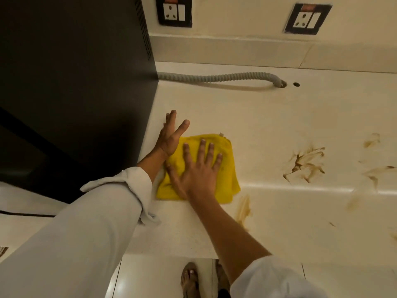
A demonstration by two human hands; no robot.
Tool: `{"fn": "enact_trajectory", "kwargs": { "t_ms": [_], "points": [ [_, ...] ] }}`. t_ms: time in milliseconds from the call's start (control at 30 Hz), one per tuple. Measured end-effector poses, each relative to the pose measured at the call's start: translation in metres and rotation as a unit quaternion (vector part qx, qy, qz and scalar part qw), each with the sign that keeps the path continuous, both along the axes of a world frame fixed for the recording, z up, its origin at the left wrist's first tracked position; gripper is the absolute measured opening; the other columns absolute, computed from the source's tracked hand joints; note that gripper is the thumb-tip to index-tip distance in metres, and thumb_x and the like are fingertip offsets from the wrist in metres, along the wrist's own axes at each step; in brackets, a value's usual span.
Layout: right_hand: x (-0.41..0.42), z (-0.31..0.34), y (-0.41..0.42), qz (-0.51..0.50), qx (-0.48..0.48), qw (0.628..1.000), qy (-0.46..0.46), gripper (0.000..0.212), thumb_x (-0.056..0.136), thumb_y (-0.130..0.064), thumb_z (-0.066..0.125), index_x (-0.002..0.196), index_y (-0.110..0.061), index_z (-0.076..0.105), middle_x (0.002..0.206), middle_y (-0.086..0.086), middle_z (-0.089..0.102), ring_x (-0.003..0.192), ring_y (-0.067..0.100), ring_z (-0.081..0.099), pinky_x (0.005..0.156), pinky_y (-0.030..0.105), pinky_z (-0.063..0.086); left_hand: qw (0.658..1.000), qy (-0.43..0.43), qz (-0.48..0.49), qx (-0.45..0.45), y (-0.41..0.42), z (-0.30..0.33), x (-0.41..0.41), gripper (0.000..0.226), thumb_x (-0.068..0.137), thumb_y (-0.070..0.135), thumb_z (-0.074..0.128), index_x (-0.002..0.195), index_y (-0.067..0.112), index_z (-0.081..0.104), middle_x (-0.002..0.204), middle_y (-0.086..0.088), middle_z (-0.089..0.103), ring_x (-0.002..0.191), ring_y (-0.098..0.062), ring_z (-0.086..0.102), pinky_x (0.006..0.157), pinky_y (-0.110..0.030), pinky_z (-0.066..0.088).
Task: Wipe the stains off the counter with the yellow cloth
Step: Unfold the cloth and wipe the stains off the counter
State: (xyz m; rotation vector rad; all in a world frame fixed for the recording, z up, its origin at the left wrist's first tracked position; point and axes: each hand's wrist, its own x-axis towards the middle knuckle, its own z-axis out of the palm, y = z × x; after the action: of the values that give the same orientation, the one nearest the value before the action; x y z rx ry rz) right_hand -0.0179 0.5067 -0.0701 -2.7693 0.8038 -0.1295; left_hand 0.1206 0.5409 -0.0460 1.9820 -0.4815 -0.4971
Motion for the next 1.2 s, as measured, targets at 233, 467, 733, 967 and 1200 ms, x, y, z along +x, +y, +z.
{"fn": "enact_trajectory", "kwargs": {
  "t_ms": [233,467,733,967,1200],
  "points": [
    [-0.069,-0.004,-0.003,-0.022,-0.01,1.0,0.002,0.08,0.087,-0.08,0.014,0.155,-0.037,0.013,0.166,0.01,0.0,0.152,0.034,-0.011,0.117,0.061,-0.013,0.996,-0.033,-0.05,0.072,0.018,-0.002,-0.027,0.085,0.085,0.065,0.033,0.153,0.024,0.001,0.163,-0.004,-0.005,0.149,-0.029,-0.004,0.119,-0.048,0.002],
    [-0.099,-0.005,-0.059,-0.074,-0.021,0.997,0.012,0.077,0.089,-0.076,0.012,0.155,-0.037,0.013,0.166,0.011,0.003,0.152,0.035,-0.005,0.118,0.063,-0.007,0.988,-0.106,-0.059,0.097,0.034,-0.007,-0.054,0.079,0.088,0.061,0.027,0.153,0.02,0.005,0.163,-0.003,0.0,0.15,-0.021,-0.001,0.117,-0.036,-0.001],
    [-0.047,-0.001,-0.095,-0.04,-0.019,0.999,0.031,0.078,0.089,-0.073,0.017,0.156,-0.032,0.013,0.165,0.019,0.002,0.151,0.041,-0.004,0.116,0.068,-0.004,0.96,-0.223,-0.024,0.168,0.085,-0.028,-0.104,0.072,0.094,0.056,0.015,0.152,0.013,0.016,0.162,-0.004,0.013,0.149,-0.011,0.0,0.122,-0.04,-0.008],
    [-0.035,-0.001,-0.036,0.053,-0.01,0.998,0.018,0.082,0.086,-0.077,0.015,0.156,-0.032,0.014,0.165,0.019,0.001,0.151,0.04,-0.008,0.116,0.065,-0.009,0.966,-0.245,0.068,0.041,0.097,-0.017,-0.129,0.072,0.087,0.049,0.04,0.143,0.004,0.038,0.15,-0.015,0.041,0.142,-0.024,0.033,0.121,-0.038,0.017],
    [-0.073,-0.004,0.017,0.096,-0.013,0.995,-0.009,0.076,0.089,-0.072,0.016,0.154,-0.035,0.017,0.165,0.017,0.004,0.151,0.04,-0.007,0.116,0.064,-0.01,0.973,-0.216,0.07,0.052,0.097,-0.004,-0.13,0.074,0.071,0.026,0.048,0.14,0.0,0.041,0.147,-0.02,0.042,0.14,-0.033,0.035,0.118,-0.045,0.024]
  ]
}}
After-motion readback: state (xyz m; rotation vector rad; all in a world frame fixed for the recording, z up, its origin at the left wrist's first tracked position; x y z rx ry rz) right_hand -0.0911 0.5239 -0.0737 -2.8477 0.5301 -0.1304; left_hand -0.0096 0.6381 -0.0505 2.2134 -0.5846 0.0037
